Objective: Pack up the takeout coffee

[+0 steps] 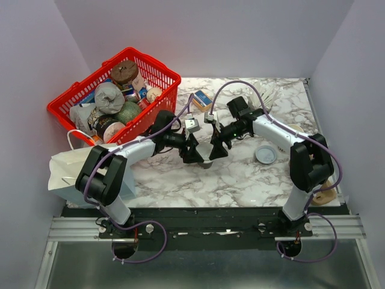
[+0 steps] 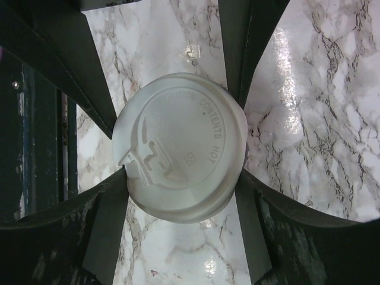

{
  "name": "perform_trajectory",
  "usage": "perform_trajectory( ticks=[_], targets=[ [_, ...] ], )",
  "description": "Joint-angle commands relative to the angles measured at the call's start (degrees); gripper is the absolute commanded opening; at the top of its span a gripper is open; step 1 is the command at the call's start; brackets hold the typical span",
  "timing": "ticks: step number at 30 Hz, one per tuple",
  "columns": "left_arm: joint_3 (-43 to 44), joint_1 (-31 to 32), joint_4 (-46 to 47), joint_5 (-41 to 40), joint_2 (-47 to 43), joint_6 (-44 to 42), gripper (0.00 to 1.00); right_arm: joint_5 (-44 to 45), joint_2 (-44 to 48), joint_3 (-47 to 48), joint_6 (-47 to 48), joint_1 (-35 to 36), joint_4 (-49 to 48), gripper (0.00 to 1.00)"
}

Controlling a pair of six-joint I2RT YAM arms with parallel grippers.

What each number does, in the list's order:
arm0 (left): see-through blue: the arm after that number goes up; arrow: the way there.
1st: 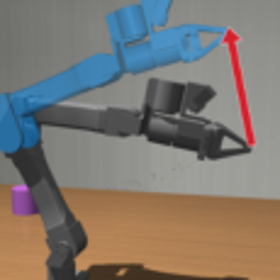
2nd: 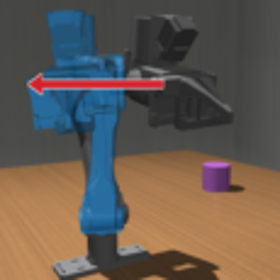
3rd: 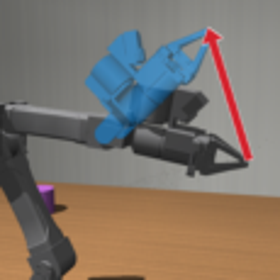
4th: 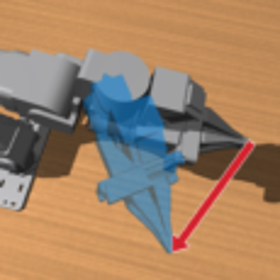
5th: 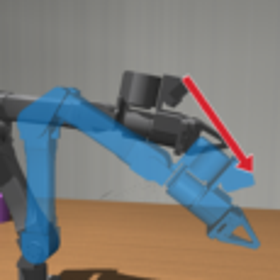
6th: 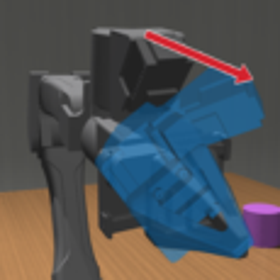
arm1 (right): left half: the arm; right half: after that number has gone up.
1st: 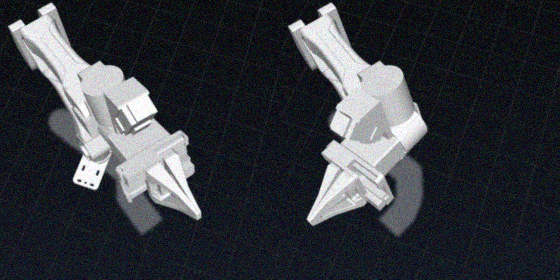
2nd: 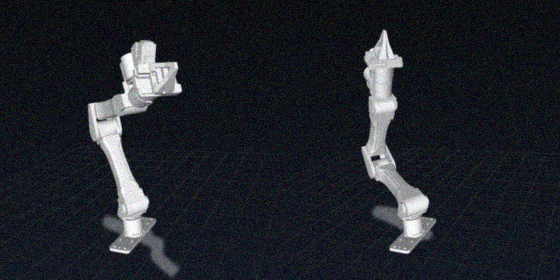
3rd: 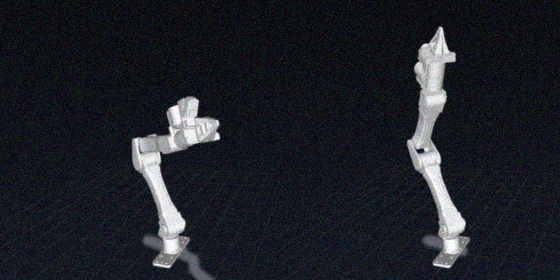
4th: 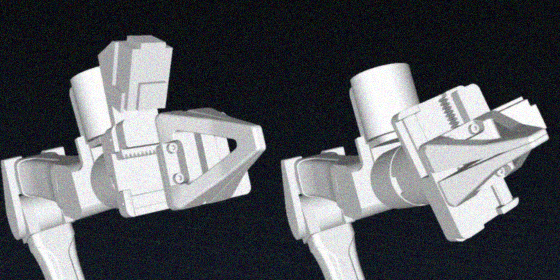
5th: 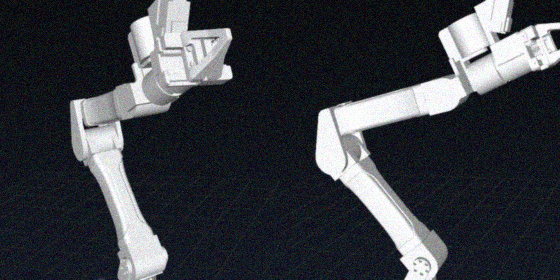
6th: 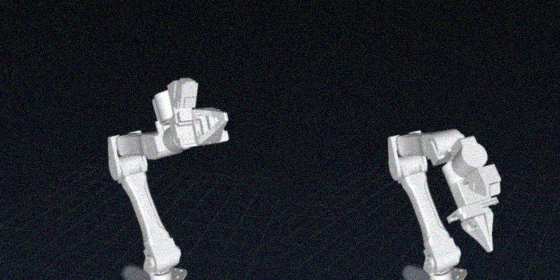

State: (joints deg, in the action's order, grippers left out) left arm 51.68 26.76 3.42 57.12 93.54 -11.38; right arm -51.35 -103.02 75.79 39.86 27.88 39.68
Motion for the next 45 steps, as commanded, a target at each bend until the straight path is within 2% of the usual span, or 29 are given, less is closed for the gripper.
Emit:
perform_trajectory(
  ticks=[1,8,14,15,20,24,29,37,45],
  targets=[
    [-0.53,0.75,-3.24,-4.04,3.94,-0.84,0.87,-0.32,-3.33,-6.00,-3.56,2.53,3.56,0.77],
    [1.05,0.13,-7.20,-3.51,3.67,-2.34,0.87,-9.55,-2.62,-0.48,-5.05,0.43,8.82,0.89],
    [2.11,0.13,-8.69,-3.69,3.85,-2.51,0.87,-14.21,-4.38,1.90,-4.79,-1.59,12.52,0.92],
    [2.20,0.04,-8.78,-3.60,3.85,-2.42,0.87,-14.74,-4.73,2.52,-4.53,-1.95,13.05,1.00],
    [2.55,0.04,-9.75,-3.51,3.23,-2.86,0.88,-17.11,-5.70,4.45,-2.59,-3.62,15.78,1.00],
    [2.55,-0.13,-9.49,-3.77,1.83,-2.69,0.94,-16.85,-5.08,5.51,-3.20,-3.88,15.43,1.00],
    [3.34,-0.48,-7.21,-3.34,0.24,0.56,0.99,-14.30,-4.29,4.98,-10.49,-4.67,9.11,1.00],
    [5.09,-0.57,-7.64,-2.37,-1.25,3.03,0.99,-13.42,-7.45,6.12,-19.89,-7.31,3.74,1.00],
    [6.06,-0.66,-9.22,-2.46,-1.08,3.20,0.99,-10.97,-8.33,5.51,-22.45,-7.93,2.86,0.99]
  ],
)
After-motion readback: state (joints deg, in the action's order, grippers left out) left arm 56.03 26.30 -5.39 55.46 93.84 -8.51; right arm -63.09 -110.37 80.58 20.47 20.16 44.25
